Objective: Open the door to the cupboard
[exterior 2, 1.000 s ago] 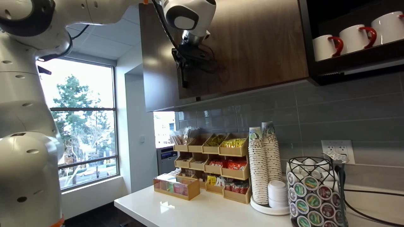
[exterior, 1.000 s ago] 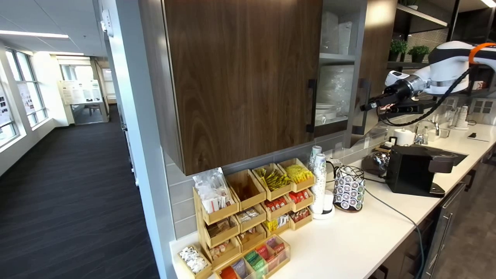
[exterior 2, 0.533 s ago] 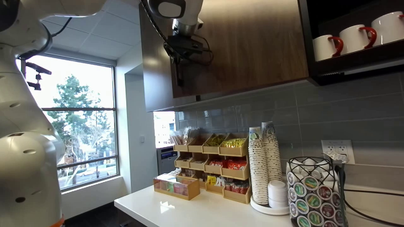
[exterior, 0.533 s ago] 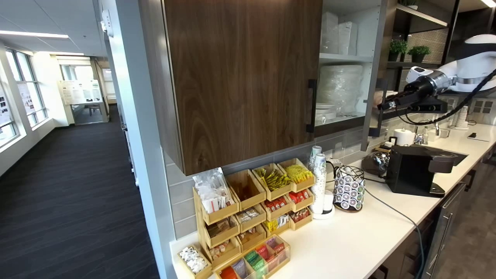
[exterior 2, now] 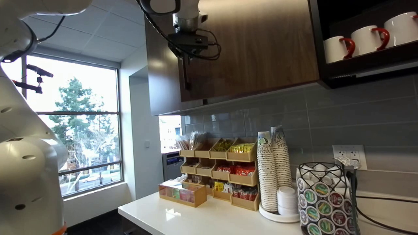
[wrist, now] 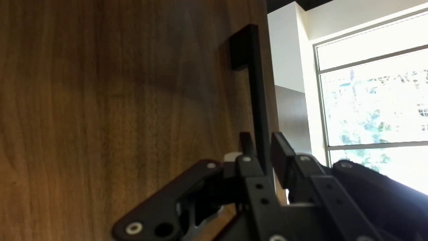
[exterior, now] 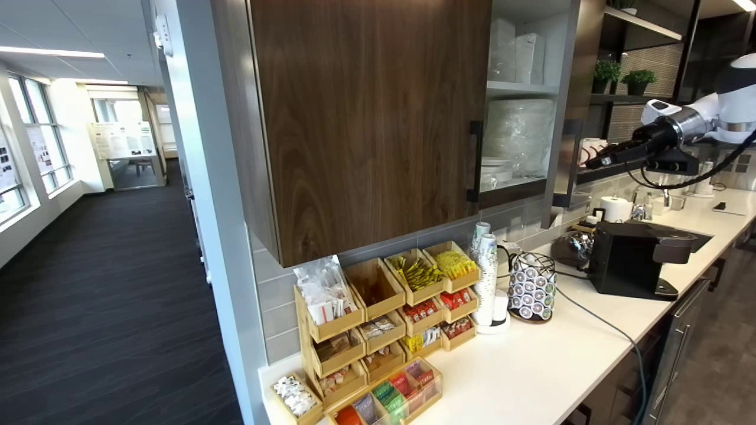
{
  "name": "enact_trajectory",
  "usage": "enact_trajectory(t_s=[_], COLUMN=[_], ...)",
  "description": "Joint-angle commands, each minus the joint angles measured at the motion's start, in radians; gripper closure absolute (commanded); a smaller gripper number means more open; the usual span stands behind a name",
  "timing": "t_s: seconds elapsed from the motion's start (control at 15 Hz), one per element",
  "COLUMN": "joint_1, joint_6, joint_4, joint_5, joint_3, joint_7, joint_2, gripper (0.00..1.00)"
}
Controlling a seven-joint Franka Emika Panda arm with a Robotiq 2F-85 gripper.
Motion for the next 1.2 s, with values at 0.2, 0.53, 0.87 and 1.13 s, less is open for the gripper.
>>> enact_trajectory(t_s=[0.2,0.53,0.87,1.13], joint_1=[0.009,0.019,0.059,0.093], joint_6=[0.072,0.124,0.230,0.269], joint_4=[-0.064,-0.073,-0.078,-0.071], joint_5=[-0.027,-0.006,0.021,0.023], joint_3=[0.001,0.008,0.045,0.059], joint_7=[0.014,0.019,0.036,0.063], joint_2=[-0.049,-0.049,-0.045,-0.038], gripper=[0.60,0.27,0.00,0.00])
